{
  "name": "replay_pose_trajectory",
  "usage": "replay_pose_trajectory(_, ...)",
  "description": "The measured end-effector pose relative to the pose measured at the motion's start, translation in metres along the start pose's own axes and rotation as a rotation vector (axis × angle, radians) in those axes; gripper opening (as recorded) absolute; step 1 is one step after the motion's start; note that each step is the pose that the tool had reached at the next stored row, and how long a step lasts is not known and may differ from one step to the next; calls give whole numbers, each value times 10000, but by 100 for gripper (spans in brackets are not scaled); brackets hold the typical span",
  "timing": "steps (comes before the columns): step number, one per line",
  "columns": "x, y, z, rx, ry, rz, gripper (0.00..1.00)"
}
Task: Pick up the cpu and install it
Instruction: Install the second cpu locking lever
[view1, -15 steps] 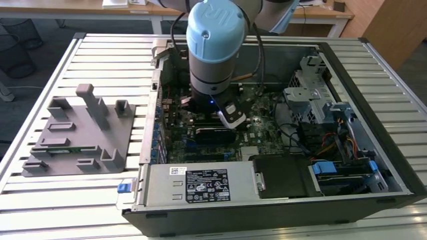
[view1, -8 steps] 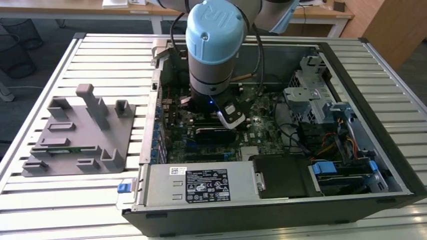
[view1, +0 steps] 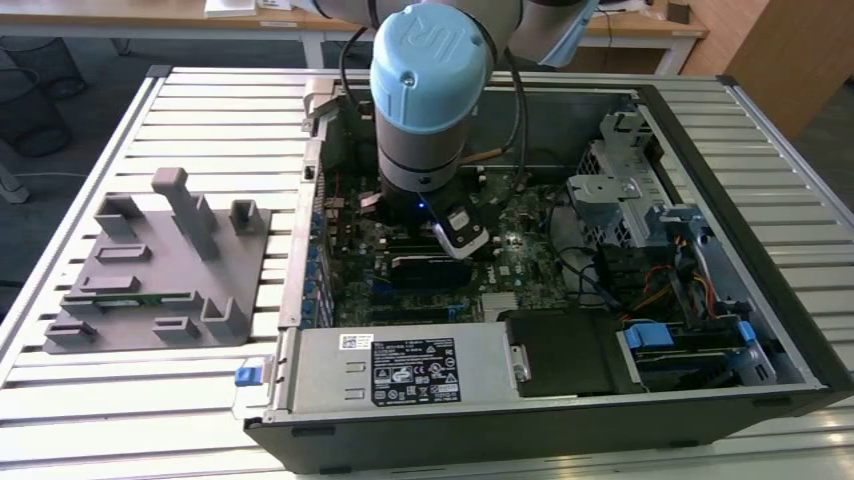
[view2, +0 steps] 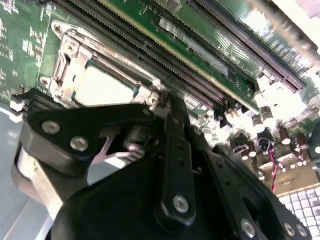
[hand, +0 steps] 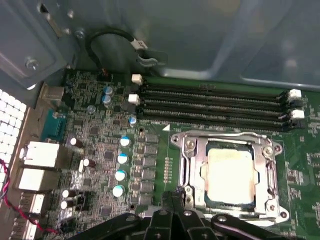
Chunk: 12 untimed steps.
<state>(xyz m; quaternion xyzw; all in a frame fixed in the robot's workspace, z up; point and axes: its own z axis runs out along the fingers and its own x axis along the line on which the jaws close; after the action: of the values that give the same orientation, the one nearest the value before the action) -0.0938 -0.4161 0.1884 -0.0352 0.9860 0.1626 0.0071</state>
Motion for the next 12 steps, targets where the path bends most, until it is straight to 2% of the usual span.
replay_pose_trajectory(4,5,1,-5,-18,2,2,11)
replay_pose_trajectory(6,5,12,-39,-17,2,2,11)
replay_pose_trajectory(9,2,46,-138,-20,0,2,11)
replay_pose_trajectory(12,-2,90,-269,-19,1,2,11)
